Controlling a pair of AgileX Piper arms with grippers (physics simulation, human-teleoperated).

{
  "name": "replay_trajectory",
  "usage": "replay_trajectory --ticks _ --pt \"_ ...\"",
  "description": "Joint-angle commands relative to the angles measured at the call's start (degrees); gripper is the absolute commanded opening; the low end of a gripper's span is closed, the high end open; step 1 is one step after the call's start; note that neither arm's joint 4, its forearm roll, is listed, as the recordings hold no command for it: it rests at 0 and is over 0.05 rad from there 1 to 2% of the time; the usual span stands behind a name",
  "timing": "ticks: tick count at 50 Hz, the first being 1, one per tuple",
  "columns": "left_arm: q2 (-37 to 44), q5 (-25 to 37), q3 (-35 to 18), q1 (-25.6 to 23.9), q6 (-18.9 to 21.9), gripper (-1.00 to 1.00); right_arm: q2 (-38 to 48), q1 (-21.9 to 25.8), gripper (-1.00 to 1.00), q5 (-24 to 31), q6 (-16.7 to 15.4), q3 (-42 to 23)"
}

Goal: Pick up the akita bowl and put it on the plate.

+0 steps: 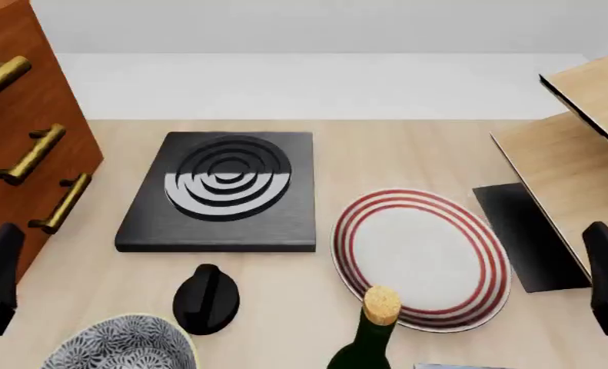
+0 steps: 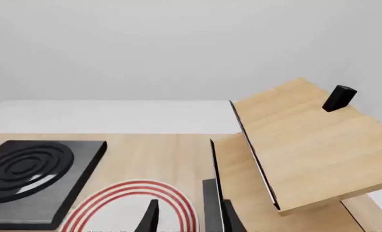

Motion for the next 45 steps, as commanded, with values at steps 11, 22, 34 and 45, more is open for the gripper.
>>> replay_trajectory --ticks 11,22,34,45 --pt "4.1 8.8 -7.2 -4.1 5.1 1.0 0.6 0.9 1.0 0.4 -0.4 -0.2" --pt "17.0 14.6 -16.8 -9.8 5.9 1.0 1.2 2.5 1.0 -0.5 0.3 0.0" --pt "24.8 51.6 -46.1 -12.7 12.6 1.0 1.8 3.5 1.0 0.0 -0.5 -1.6" --pt "26.5 61.5 -46.0 -10.2 18.0 1.0 0.3 3.3 1.0 2.9 -1.1 -3.6"
